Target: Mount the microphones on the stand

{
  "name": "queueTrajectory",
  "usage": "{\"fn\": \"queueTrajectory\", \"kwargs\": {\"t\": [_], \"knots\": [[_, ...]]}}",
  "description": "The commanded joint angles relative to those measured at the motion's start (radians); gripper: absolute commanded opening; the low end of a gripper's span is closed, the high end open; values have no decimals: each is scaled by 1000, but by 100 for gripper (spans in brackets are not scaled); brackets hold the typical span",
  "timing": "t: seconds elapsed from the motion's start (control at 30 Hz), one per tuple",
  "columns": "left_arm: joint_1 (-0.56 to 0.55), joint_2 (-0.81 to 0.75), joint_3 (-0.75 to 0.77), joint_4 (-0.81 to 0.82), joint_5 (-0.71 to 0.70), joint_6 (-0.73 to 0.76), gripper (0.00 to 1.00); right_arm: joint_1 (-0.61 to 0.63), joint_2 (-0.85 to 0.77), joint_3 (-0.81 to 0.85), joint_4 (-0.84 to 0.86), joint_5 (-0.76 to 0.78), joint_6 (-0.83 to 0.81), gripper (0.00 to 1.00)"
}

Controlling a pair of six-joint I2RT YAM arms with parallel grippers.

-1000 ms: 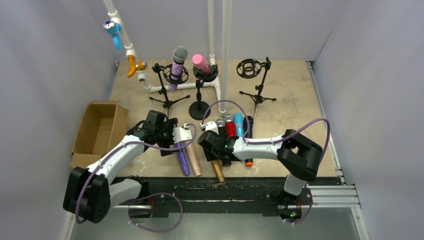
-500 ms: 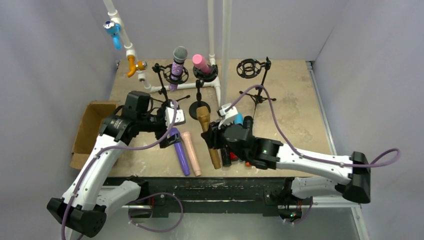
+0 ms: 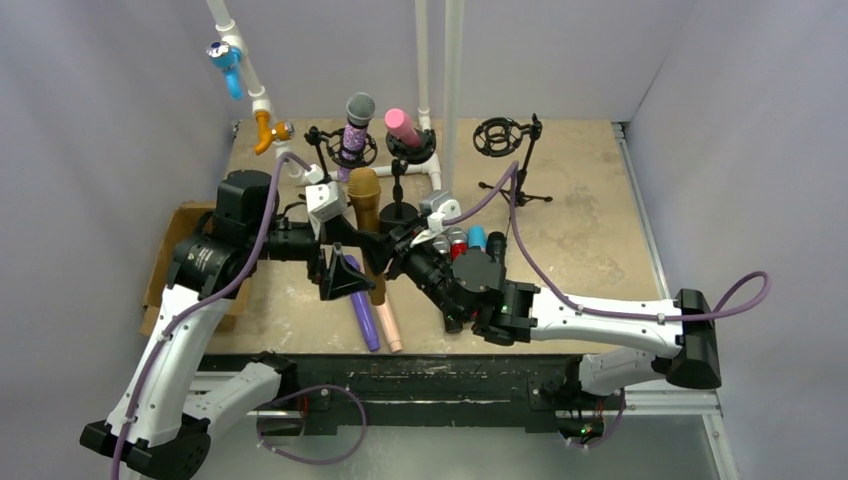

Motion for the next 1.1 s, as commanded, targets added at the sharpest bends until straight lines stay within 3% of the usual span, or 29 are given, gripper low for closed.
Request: {"fn": "queueTrajectory", "kwargs": {"t": [0.0, 0.1, 0.27, 0.37, 0.5, 0.53, 0.7, 0.87, 1.07], "knots": [[0, -23, 24, 79, 86, -208, 100, 23, 22, 83, 227, 51, -120, 11], [3, -24, 5, 90, 122, -218, 100, 37, 43, 91, 275, 62, -158, 10], [5, -19, -48, 142, 61, -218, 98, 50, 71, 109, 317, 43, -163, 10], [5, -18, -60, 163, 51, -200, 70, 53, 76, 111, 306, 43, -157, 15], [6, -14, -39, 132, -25, -106, 6, 41, 66, 151, 143, -6, -78, 25], [6, -15, -30, 116, -46, -86, 0, 32, 66, 169, 86, -20, -53, 27], [6, -21, -10, 77, -90, -19, 0, -106, 88, 269, -207, -275, 140, 40], [6, -22, 6, 36, -84, 40, 0, -181, 117, 324, -313, -479, 189, 55], [6, -21, 38, -6, -37, 77, 0, -190, 203, 450, -421, -561, 177, 54]]}}
